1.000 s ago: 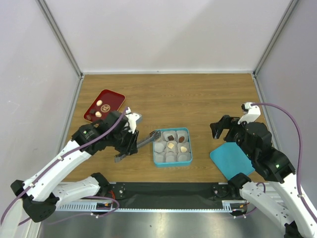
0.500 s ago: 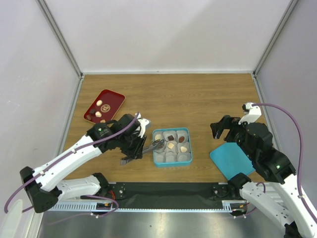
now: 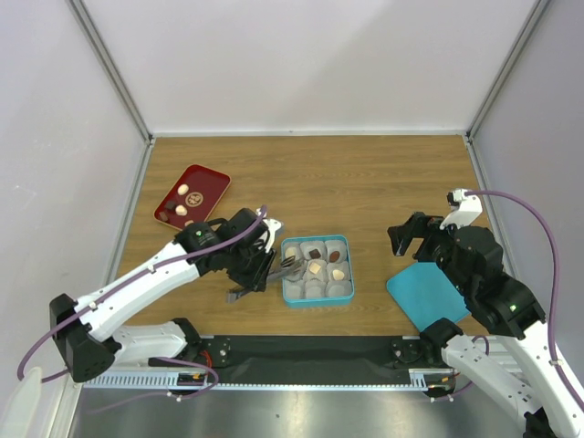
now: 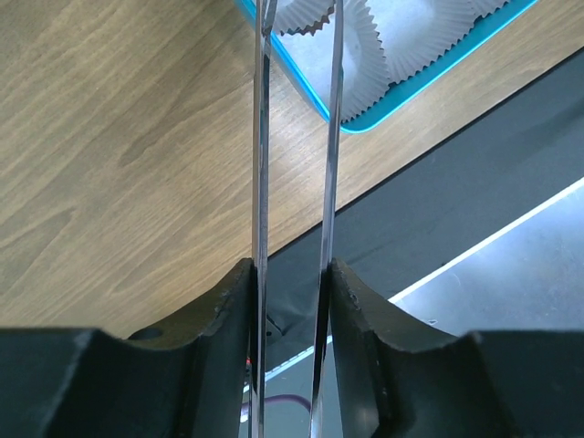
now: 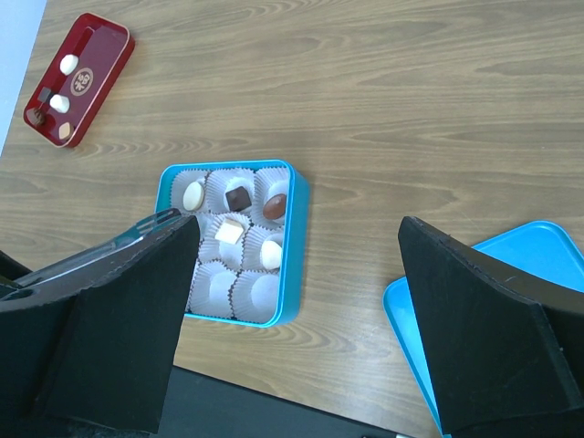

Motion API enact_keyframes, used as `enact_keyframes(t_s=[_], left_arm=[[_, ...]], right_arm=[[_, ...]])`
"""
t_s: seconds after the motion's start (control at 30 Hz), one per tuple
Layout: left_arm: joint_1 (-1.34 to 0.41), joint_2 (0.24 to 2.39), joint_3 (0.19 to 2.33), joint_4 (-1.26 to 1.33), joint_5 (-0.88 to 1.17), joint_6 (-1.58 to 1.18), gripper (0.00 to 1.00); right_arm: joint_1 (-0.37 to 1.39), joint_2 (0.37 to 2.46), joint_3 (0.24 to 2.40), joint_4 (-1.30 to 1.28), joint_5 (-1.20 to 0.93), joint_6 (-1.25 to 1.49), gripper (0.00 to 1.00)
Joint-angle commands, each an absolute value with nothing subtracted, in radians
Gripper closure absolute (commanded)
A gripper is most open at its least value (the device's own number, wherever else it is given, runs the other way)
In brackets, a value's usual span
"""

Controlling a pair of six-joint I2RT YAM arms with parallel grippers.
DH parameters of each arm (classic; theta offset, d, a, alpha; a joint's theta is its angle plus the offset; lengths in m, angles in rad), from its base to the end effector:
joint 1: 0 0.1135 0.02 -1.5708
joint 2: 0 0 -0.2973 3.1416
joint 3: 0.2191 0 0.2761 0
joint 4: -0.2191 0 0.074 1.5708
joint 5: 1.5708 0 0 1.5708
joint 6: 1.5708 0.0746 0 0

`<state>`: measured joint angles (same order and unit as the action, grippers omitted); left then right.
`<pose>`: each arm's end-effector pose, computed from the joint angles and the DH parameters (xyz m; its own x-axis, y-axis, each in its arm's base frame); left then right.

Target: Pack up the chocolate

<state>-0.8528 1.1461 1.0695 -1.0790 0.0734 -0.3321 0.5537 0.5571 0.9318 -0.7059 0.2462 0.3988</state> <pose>0.1476 -0.1773 0.2878 -0.8203 0.4448 -0.3595 0.5322 0.8239 -0.1949 0.1243 0.0555 0.3776 -0.3768 0.2098 -0.9022 -0.1819 0.9383 0.2942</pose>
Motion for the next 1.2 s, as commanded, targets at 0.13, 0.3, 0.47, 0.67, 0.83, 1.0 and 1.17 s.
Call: enact_keyframes(t_s=[0.13,0.3,0.47,0.67,0.83,1.0,1.17], left_arm=[[-0.861,1.149,1.164,-1.075,0.041,-0.339,0.57],[-0.861,1.147,1.235,-1.097,0.04,-0.345,0.55],[-0.859,1.15,1.319,-1.118,-0.086,-0.37,0.52],[-0.684,1.244,1.463,-1.115,-0.175,-0.331,0.53],[-0.435,1.264,1.485,-1.022,-0.169,-0.296,0.53],[-0.157,1.233,1.355,-0.925,-0.135,-0.314,0.54],[-0.008,1.189,1.247,-0.853,-0.126,-0.314,0.53]], right_arm=[[0.551,0.549,0.969,-0.683,0.252,0.399,0.04],[0.549,0.541,0.969,-0.689,0.256,0.399,0.04],[0.549,0.535,0.969,-0.689,0.255,0.402,0.04],[0.549,0.538,0.965,-0.68,0.229,0.411,0.04],[0.549,0.534,0.957,-0.681,0.206,0.42,0.04],[0.549,0.528,0.934,-0.681,0.184,0.431,0.04],[0.549,0.528,0.928,-0.675,0.167,0.43,0.04]])
